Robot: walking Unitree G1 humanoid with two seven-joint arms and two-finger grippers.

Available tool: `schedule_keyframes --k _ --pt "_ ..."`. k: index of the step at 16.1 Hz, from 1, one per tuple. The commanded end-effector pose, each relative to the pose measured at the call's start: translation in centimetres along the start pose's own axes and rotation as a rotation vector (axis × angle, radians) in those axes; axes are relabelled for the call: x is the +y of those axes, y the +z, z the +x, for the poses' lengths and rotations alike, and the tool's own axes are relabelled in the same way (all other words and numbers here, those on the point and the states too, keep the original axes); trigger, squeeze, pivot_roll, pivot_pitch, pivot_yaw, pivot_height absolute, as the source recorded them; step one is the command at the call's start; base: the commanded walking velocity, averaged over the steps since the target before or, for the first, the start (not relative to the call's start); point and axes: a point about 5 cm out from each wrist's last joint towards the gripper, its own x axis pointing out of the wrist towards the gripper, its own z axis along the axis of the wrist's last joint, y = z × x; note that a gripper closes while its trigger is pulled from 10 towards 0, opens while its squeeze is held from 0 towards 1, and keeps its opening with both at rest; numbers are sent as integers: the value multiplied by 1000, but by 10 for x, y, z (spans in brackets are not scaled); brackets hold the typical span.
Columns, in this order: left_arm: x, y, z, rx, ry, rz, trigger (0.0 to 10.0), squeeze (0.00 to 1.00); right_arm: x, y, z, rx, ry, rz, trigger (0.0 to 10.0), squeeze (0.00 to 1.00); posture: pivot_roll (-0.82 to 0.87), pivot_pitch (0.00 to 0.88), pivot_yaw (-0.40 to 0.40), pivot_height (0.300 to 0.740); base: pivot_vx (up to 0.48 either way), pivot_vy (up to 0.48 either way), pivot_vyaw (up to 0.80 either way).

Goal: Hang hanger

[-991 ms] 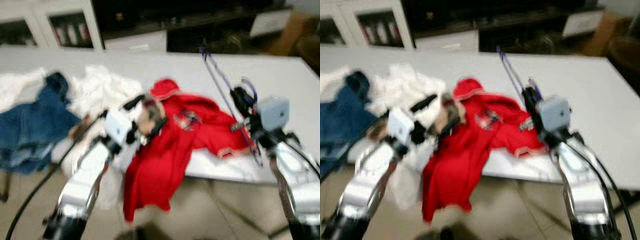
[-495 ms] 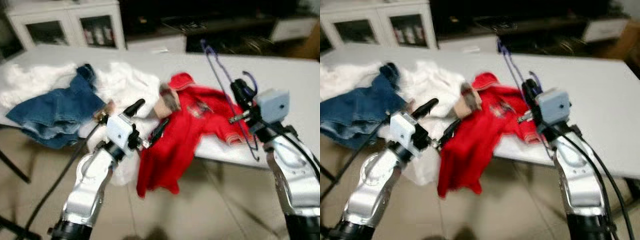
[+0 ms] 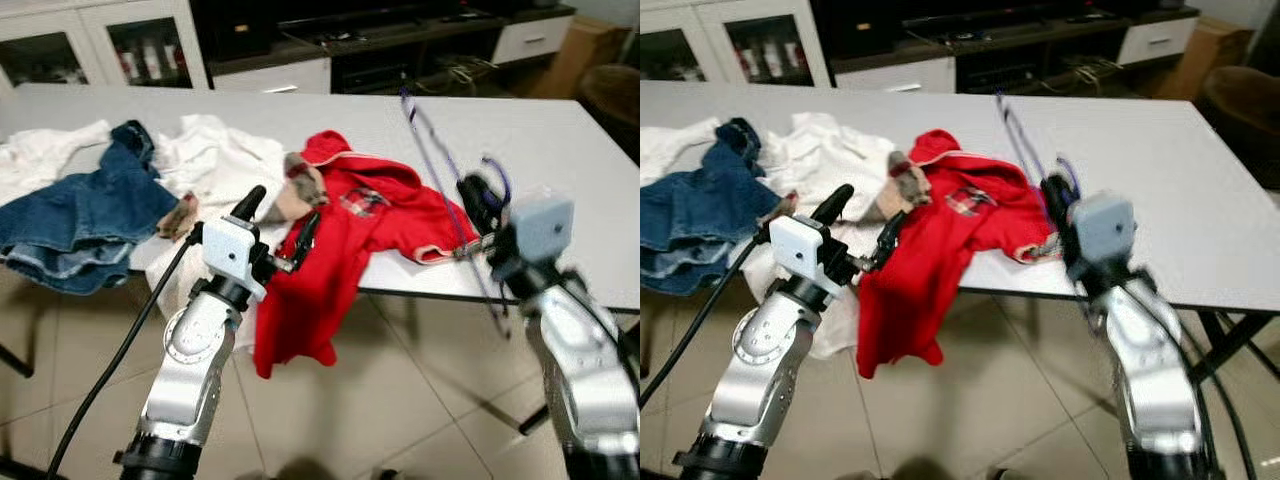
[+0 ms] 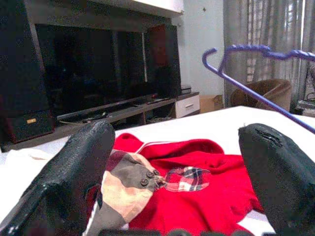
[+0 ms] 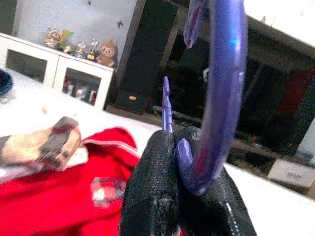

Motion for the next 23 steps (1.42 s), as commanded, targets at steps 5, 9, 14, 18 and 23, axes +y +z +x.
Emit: schedule_keyframes --k 5,9,14,18,23 --pt "5 -18 -25 79 72 9 10000 0 28 -1 -17 13 78 49 10000 0 -10 0 68 740 0 0 0" --pt "1 -22 -33 93 84 15 10000 0 35 -6 -31 43 78 54 10000 0 -7 0 67 740 0 0 0" --pt "3 -20 -44 77 150 43 10000 0 37 1 -38 -3 4 16 10000 0 -2 0 56 740 0 0 0" --pt "7 -9 -36 12 223 44 10000 0 34 5 -32 -44 -21 1 10000 0 12 0 35 740 0 0 0" --pt "2 -4 -34 -16 255 51 10000 0 34 7 -17 -90 -48 -6 10000 0 40 0 28 740 0 0 0"
